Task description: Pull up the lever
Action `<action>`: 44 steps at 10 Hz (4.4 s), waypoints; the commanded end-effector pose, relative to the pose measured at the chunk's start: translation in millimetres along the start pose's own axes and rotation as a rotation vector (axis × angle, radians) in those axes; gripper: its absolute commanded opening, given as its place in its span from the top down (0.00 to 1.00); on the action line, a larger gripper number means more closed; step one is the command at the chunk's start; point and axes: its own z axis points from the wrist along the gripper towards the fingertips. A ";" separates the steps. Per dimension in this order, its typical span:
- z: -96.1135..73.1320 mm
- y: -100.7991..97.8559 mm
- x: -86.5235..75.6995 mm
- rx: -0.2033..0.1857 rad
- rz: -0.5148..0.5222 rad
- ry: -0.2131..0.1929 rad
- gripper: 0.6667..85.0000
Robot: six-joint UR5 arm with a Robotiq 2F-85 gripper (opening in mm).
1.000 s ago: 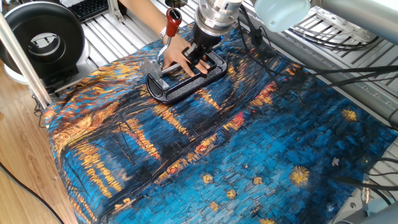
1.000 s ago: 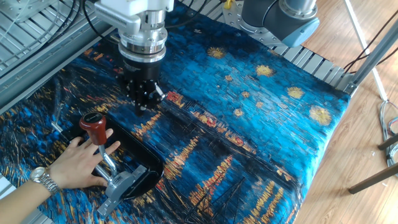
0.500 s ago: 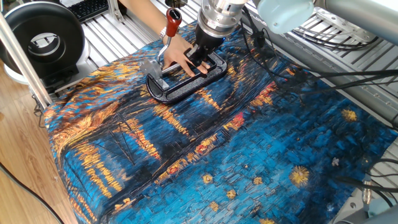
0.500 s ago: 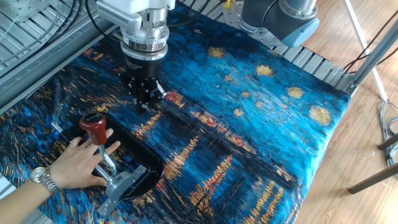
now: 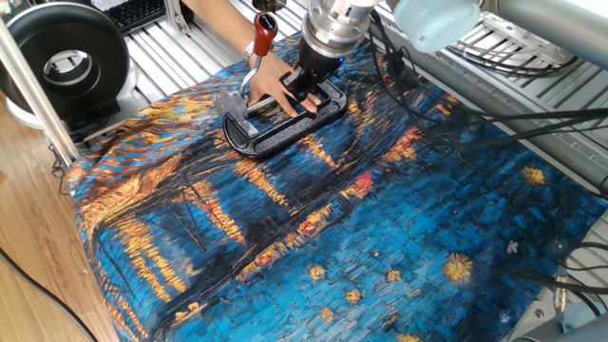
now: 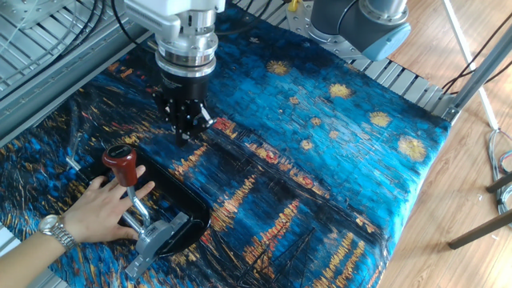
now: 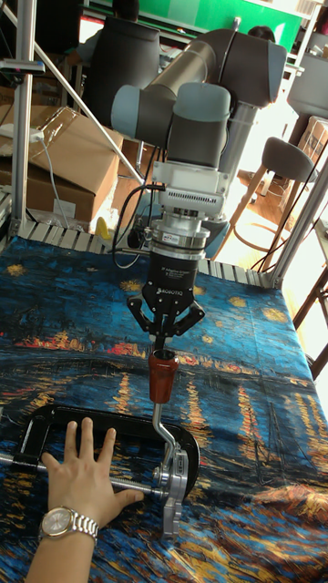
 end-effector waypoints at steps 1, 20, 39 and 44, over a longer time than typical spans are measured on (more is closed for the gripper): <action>-1.3 -1.5 2.3 0.002 0.073 0.010 0.99; -32.7 0.2 -141.8 -0.002 -0.153 -0.234 0.99; 7.7 -3.4 -188.4 0.027 -0.127 -0.308 0.99; 7.8 4.4 -199.0 -0.025 -0.148 -0.342 0.99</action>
